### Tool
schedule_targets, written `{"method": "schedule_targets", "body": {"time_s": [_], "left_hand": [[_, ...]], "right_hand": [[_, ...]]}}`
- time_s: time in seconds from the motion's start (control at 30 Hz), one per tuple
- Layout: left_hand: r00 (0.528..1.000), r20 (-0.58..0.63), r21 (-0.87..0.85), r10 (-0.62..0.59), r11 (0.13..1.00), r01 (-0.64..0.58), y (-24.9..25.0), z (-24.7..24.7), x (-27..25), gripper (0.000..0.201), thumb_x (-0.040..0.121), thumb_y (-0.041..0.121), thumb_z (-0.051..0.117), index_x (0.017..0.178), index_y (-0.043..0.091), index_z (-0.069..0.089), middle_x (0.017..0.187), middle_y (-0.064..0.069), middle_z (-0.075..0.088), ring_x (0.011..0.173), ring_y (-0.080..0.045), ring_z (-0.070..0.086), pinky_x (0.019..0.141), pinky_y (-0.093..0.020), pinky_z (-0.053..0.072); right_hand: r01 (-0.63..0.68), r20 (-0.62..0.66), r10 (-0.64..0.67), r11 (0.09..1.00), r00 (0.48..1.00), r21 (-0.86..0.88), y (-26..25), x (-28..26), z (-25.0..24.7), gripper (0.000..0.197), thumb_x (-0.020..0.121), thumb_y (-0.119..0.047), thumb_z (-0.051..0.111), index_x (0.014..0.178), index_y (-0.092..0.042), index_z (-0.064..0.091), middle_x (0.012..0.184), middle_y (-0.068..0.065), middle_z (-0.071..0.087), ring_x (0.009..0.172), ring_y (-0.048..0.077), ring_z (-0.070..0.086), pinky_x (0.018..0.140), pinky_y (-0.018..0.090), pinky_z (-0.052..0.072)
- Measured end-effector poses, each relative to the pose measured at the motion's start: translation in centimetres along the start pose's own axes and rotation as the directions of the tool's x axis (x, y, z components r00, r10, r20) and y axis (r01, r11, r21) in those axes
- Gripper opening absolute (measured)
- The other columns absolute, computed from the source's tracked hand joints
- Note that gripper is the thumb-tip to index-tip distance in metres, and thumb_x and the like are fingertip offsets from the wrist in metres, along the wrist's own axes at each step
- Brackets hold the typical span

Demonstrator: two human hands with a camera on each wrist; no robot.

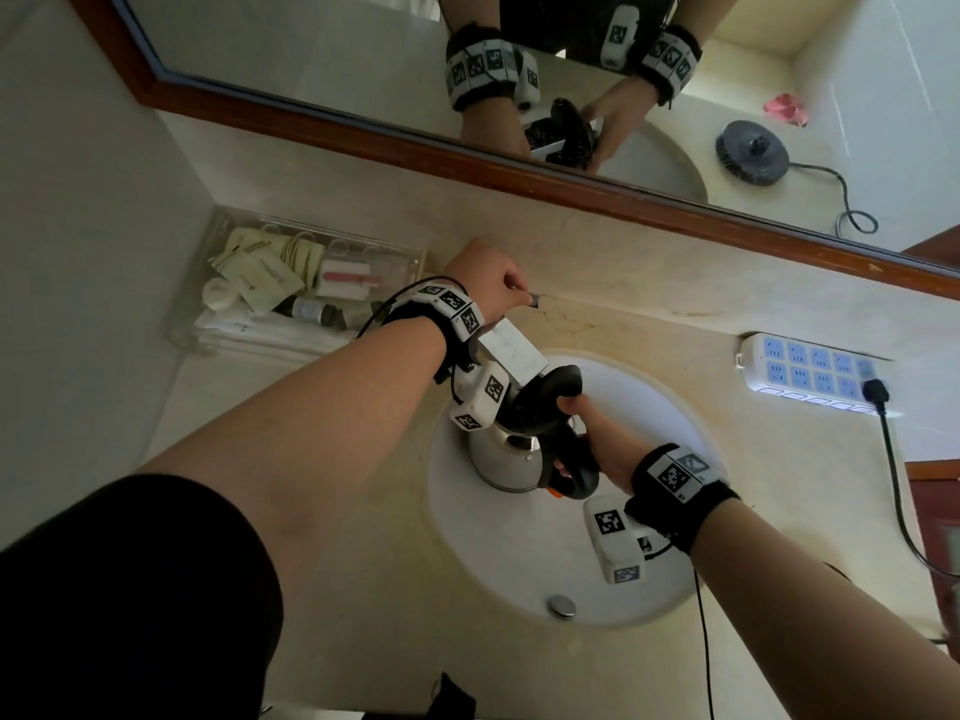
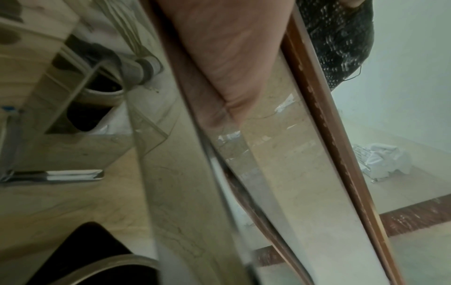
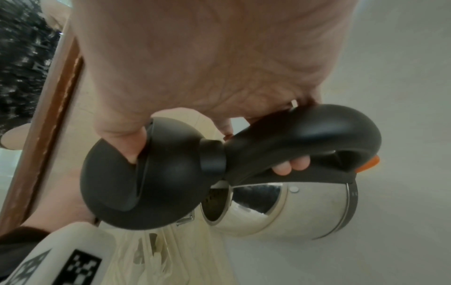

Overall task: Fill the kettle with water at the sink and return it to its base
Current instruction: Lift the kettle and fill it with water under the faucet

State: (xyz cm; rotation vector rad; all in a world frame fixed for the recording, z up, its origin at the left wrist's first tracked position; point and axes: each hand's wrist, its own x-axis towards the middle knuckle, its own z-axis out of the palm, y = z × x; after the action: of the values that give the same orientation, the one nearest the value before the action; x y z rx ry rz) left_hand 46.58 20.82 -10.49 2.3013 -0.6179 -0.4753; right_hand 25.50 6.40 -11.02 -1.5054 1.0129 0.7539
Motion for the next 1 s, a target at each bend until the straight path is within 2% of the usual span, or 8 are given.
{"method": "schedule_targets", "body": {"time_s": [0.1, 0.27, 0.47, 0.63, 0.8, 1.0], "left_hand": [[1.000, -0.012, 0.003, -0.007, 1.000, 0.007, 0.0, -0.1, -0.1, 0.017, 0.079, 0.038, 0.076, 0.088, 0.025, 0.082, 0.085, 0.007, 0.073, 0.080, -0.009, 0.067, 0.082, -0.031, 0.058], [0.999, -0.034, 0.005, -0.012, 1.000, 0.012, 0.1, 0.0, -0.2, 0.015, 0.079, 0.035, 0.077, 0.087, 0.024, 0.082, 0.073, 0.014, 0.068, 0.070, -0.006, 0.066, 0.077, -0.028, 0.059], [0.999, -0.017, 0.026, -0.031, 0.999, 0.031, -0.1, 0.2, -0.1, 0.019, 0.074, 0.046, 0.074, 0.086, 0.033, 0.080, 0.089, 0.011, 0.073, 0.079, -0.007, 0.068, 0.081, -0.032, 0.059], [0.999, -0.032, 0.037, -0.034, 0.999, 0.036, 0.2, -0.1, -0.3, 0.018, 0.074, 0.046, 0.075, 0.085, 0.033, 0.081, 0.085, 0.015, 0.072, 0.082, -0.008, 0.067, 0.081, -0.032, 0.058], [0.999, -0.029, 0.034, -0.013, 0.999, 0.014, 0.4, -0.3, -0.5, 0.017, 0.079, 0.040, 0.076, 0.088, 0.027, 0.082, 0.088, 0.012, 0.075, 0.083, -0.008, 0.068, 0.082, -0.031, 0.058], [1.000, -0.026, 0.026, -0.010, 1.000, 0.011, 0.5, -0.5, -0.7, 0.015, 0.079, 0.037, 0.075, 0.087, 0.026, 0.082, 0.084, 0.012, 0.075, 0.074, -0.008, 0.068, 0.078, -0.030, 0.059]], "right_hand": [[0.000, -0.004, 0.000, 1.000, 1.000, 0.018, 0.1, -0.1, 0.1, 0.060, 0.081, -0.060, 0.055, 0.103, -0.005, 0.063, 0.084, 0.017, 0.064, 0.077, 0.029, 0.063, 0.068, 0.035, 0.053], [0.023, 0.005, -0.023, 1.000, 1.000, 0.011, 0.2, -0.2, 0.0, 0.063, 0.080, -0.062, 0.052, 0.113, -0.008, 0.061, 0.084, 0.016, 0.066, 0.078, 0.029, 0.064, 0.072, 0.035, 0.051], [0.054, 0.028, -0.056, 0.998, 0.998, 0.045, 0.4, -0.1, 0.1, 0.059, 0.082, -0.059, 0.052, 0.103, -0.005, 0.060, 0.074, 0.014, 0.063, 0.070, 0.028, 0.062, 0.070, 0.036, 0.054], [0.060, 0.028, -0.061, 0.997, 0.998, 0.045, 0.6, -0.1, 0.2, 0.055, 0.086, -0.057, 0.050, 0.102, -0.005, 0.059, 0.078, 0.015, 0.063, 0.074, 0.029, 0.063, 0.068, 0.034, 0.052], [0.080, 0.028, -0.081, 0.996, 0.996, 0.036, 0.9, -0.1, 0.2, 0.057, 0.089, -0.058, 0.046, 0.115, -0.008, 0.058, 0.078, 0.014, 0.065, 0.073, 0.029, 0.065, 0.067, 0.033, 0.053], [0.108, 0.033, -0.111, 0.992, 0.993, 0.068, 1.2, -0.2, 0.2, 0.054, 0.090, -0.056, 0.047, 0.113, -0.009, 0.058, 0.074, 0.014, 0.064, 0.070, 0.029, 0.064, 0.069, 0.036, 0.056]]}}
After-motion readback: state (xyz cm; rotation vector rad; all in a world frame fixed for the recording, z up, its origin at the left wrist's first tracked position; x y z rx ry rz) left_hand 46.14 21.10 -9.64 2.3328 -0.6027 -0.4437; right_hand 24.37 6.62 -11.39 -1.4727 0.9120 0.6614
